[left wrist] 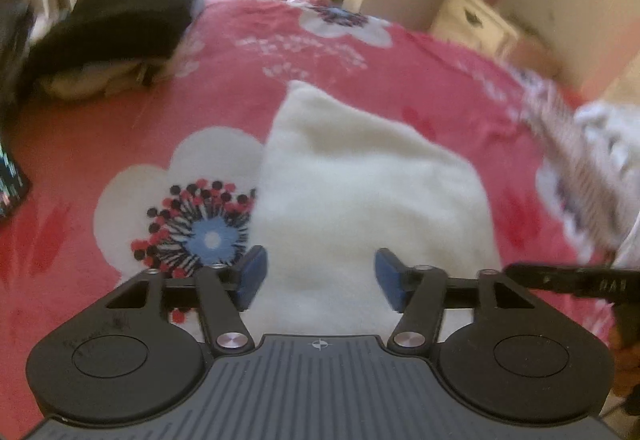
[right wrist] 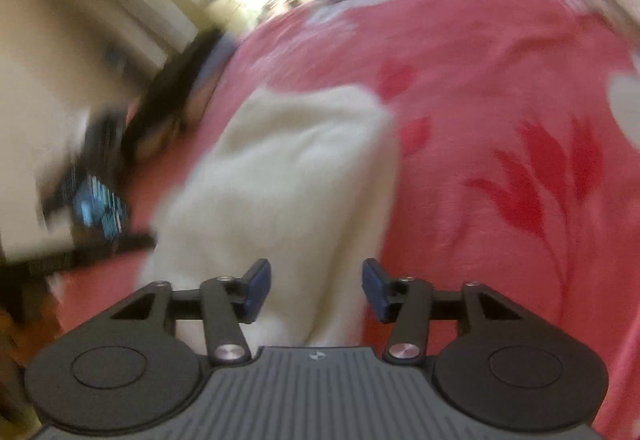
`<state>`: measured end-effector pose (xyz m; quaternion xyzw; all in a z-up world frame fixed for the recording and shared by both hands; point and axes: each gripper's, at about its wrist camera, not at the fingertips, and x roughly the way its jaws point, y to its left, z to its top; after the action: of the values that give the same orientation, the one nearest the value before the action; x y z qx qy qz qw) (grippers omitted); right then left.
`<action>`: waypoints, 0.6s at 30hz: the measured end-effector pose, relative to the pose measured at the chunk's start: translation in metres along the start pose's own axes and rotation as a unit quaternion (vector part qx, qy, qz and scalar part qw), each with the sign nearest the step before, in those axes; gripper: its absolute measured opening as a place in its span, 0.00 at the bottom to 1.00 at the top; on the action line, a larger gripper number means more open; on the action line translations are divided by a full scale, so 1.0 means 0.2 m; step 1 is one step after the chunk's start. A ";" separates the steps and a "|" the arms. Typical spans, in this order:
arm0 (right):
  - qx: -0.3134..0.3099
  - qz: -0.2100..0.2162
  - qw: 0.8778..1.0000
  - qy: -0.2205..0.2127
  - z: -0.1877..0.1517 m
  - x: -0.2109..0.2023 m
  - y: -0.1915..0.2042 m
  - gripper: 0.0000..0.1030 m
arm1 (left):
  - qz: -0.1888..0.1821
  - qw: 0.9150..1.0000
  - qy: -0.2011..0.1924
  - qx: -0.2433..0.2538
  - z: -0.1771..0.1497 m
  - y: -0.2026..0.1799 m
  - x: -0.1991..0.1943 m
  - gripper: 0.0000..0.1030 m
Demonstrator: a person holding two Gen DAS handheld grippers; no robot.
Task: Fold clothes
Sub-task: 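Pinch the fleece edge with both grippers, rolling the tools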
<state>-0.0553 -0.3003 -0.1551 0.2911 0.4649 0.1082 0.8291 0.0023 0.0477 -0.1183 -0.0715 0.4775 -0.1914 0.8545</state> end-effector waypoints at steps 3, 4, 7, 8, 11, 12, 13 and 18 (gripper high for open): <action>0.109 0.042 0.993 0.008 0.05 0.05 -0.21 0.62 | -0.061 0.994 0.029 -0.087 0.01 0.19 0.12 0.63; 0.130 0.053 0.990 0.011 0.05 0.07 -0.25 0.65 | -0.083 0.989 0.040 -0.117 0.02 0.25 0.16 0.63; 0.176 0.080 0.981 0.029 0.03 0.15 -0.34 0.68 | -0.149 0.968 0.071 -0.189 0.01 0.40 0.29 0.65; 0.183 0.086 0.979 0.033 0.03 0.18 -0.35 0.70 | -0.166 0.962 0.076 -0.202 -0.01 0.42 0.33 0.66; 0.205 0.105 0.972 0.045 0.01 0.26 -0.38 0.78 | -0.198 0.955 0.081 -0.204 -0.01 0.44 0.39 0.69; 0.213 0.112 0.969 0.049 0.01 0.28 -0.39 0.79 | -0.207 0.953 0.084 -0.205 -0.01 0.44 0.41 0.70; 0.219 0.118 0.967 0.052 0.01 0.31 -0.40 0.81 | -0.216 0.950 0.089 -0.206 -0.01 0.45 0.43 0.70; 0.223 0.149 0.962 0.056 0.12 0.44 -0.40 0.83 | -0.247 0.939 0.110 -0.212 0.05 0.45 0.58 0.71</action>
<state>0.0048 -0.3343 -0.2550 0.5284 0.4746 0.1404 0.6898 0.0879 0.0837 -0.2312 -0.3452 0.5656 -0.2978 0.6872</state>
